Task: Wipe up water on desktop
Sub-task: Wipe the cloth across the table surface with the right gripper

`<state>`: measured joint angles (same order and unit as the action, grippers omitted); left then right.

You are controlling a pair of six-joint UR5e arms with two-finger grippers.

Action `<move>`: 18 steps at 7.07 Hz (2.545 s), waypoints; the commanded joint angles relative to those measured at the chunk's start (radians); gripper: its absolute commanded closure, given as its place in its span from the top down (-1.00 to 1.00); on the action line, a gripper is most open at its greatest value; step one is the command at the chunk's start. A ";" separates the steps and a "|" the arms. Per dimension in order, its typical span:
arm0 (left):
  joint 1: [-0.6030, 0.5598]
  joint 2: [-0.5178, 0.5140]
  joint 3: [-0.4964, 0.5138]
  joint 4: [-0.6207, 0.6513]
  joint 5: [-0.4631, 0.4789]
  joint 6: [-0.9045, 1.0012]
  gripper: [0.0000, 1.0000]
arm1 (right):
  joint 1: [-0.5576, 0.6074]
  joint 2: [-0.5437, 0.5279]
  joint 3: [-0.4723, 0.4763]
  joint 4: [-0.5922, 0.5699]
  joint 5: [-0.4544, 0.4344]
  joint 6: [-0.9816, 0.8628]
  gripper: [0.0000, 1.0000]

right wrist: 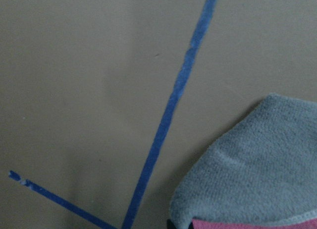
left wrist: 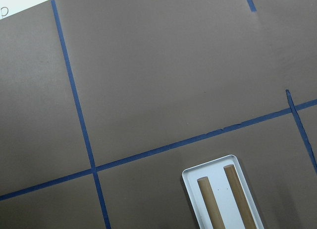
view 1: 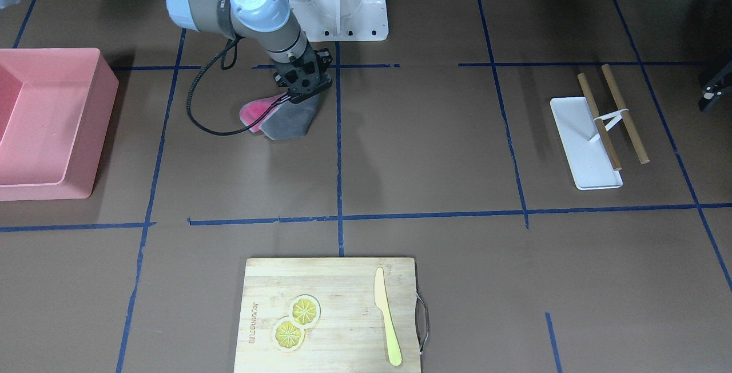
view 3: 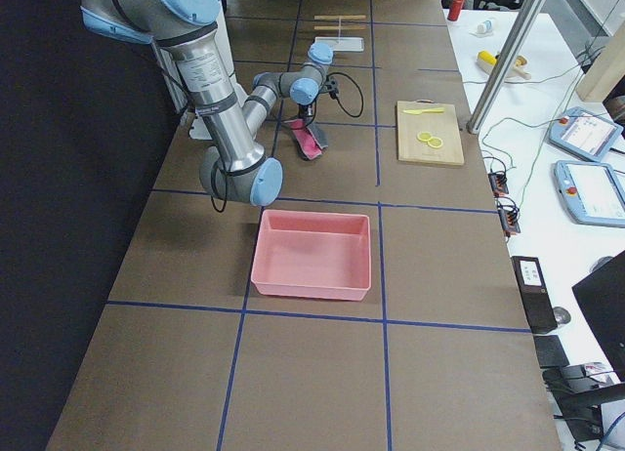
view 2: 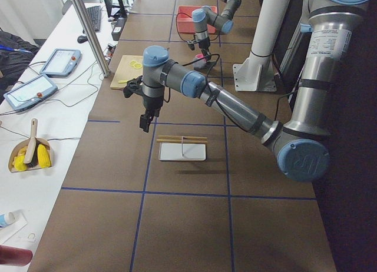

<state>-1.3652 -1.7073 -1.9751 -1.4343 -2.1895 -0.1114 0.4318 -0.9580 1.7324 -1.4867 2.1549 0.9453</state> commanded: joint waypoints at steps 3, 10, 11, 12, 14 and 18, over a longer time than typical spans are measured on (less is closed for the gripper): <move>-0.040 0.064 0.048 0.003 -0.006 0.025 0.99 | 0.140 -0.072 0.003 0.000 -0.053 0.006 -1.00; -0.239 0.077 0.358 -0.020 -0.197 0.384 1.00 | 0.428 -0.310 0.001 -0.010 0.010 -0.360 -1.00; -0.239 0.077 0.357 -0.020 -0.199 0.384 1.00 | 0.439 -0.317 0.001 -0.010 0.014 -0.365 -1.00; -0.239 0.077 0.357 -0.021 -0.199 0.384 1.00 | 0.433 -0.314 0.003 -0.012 0.014 -0.362 -1.00; -0.239 0.075 0.357 -0.021 -0.199 0.384 1.00 | 0.362 -0.305 0.016 -0.009 0.029 -0.326 -0.99; -0.241 0.064 0.358 -0.021 -0.196 0.383 1.00 | 0.129 -0.303 0.163 0.000 0.023 -0.044 -0.96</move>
<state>-1.6056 -1.6408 -1.6169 -1.4557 -2.3856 0.2716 0.6328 -1.2621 1.8530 -1.4906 2.1844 0.8049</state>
